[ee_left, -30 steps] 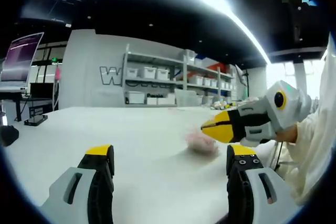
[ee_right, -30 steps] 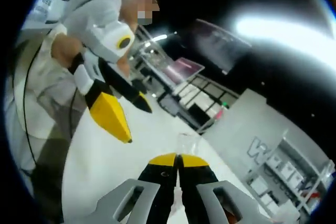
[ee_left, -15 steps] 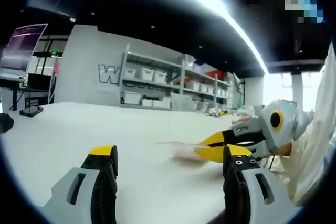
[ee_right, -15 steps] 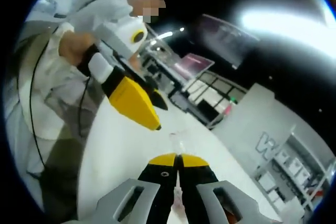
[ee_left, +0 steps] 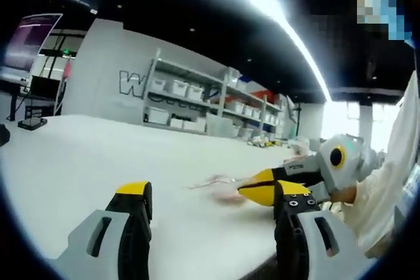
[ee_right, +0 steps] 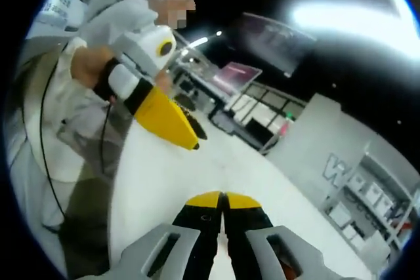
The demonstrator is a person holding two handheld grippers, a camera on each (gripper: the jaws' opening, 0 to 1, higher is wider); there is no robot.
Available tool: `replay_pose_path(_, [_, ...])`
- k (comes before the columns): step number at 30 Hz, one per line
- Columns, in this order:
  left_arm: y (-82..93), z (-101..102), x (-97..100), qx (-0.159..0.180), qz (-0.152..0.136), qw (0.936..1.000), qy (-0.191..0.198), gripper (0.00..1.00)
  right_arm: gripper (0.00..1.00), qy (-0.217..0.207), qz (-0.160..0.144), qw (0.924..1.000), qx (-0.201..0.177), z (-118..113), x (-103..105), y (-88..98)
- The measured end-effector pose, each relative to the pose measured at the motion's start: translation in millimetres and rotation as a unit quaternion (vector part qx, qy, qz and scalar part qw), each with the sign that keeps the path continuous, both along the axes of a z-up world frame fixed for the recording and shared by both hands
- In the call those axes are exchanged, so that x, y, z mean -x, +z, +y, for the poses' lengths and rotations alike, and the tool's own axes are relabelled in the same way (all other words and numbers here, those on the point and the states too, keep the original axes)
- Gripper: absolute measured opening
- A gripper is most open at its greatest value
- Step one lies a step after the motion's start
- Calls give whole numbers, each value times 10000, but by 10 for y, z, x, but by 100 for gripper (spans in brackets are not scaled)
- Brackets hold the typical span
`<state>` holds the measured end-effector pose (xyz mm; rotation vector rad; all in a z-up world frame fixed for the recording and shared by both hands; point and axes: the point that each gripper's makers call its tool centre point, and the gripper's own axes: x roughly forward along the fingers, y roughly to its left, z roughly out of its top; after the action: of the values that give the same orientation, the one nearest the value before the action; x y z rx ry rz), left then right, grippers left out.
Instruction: Open the resealable bag by pulling the two sides of the seal apart until the entire bag opening is separated and visibly accessible.
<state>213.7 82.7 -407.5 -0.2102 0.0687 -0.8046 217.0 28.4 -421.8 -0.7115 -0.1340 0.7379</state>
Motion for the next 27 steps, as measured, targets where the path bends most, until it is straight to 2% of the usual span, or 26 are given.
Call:
replay_pose_path(3, [-14,-9,45,132,168,9997,-120,61,0,8,31,10000,-49,2,14,-7])
replay_pose_path(6, [37,-40,82,492,385,9977,-281,55,0,2,71,9999,-139,6,19,-6])
replay_pose_path(9, [51,-43,76,638,491,9961,-364,47,0,12,62,9998,-207,11,37,11])
replay_pose_path(15, [-77,-95,83,669,899,9921,-568,41,0,-23,110,9996,-251,-3,80,-6])
replay_pose_path(20, [-147,-123,91,569,1033,9909,-653,36,0,-45,149,9994,-315,-12,103,-14])
replay_pose_path(24, [-138,-131,111,815,1270,9854,-785,32,0,-78,154,9992,-365,-21,113,-11])
replay_pose_path(27, [-136,-152,135,1176,1639,9754,-891,28,0,-76,156,9990,-404,-14,137,-12])
